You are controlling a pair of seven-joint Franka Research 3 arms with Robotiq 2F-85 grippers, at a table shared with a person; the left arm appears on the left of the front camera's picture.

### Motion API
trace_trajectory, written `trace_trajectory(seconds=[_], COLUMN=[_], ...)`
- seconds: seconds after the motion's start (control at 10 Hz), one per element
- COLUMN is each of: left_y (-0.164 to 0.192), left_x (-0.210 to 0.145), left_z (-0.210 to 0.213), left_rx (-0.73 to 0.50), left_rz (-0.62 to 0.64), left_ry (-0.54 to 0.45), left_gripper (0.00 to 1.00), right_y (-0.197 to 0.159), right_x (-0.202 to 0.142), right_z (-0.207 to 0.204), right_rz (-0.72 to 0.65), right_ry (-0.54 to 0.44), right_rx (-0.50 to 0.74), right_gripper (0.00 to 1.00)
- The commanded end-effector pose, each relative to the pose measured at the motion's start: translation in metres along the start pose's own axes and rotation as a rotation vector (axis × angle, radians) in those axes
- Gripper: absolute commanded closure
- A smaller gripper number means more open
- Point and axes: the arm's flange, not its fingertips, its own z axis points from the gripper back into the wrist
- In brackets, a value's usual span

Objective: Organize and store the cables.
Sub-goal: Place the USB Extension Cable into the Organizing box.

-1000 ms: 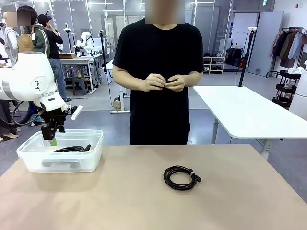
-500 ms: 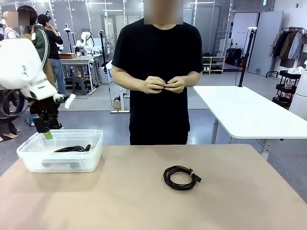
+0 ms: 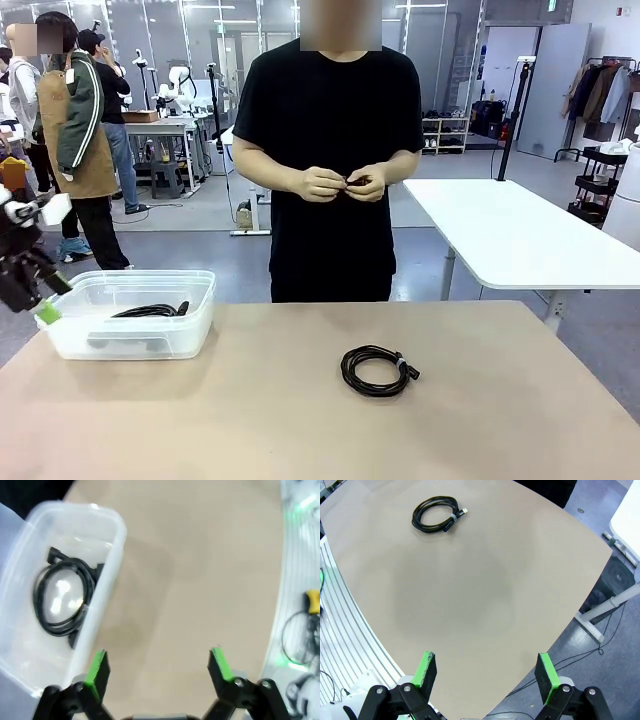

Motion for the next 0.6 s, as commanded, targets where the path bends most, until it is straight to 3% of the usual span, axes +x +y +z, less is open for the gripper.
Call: trace_trajectory(seconds=[0.0,0.3,0.4,0.5], left_y=[-0.017,-0.024,-0.017,-0.027], left_x=[-0.017,-0.043,-0.053,-0.040], left_z=[-0.013,-0.033,-0.038,-0.026], left_rx=[0.057,0.038,0.069,0.018], left_rz=[-0.008,0.060,0.086,0.066], left_ry=[-0.144,-0.285,-0.261,-0.227], left_gripper=[0.00,0.00,0.00,0.00], right_y=[0.000,0.000,0.000,0.000], right_x=[0.000,0.000,0.000,0.000], right_z=[0.001,0.001,0.001,0.001], right_rz=[-0.006,-0.006,-0.006,-0.006], right_ry=[-0.011,-0.011,-0.011,-0.011], right_rx=[0.005,0.005,0.005,0.005], right_gripper=[0.00,0.00,0.00,0.00])
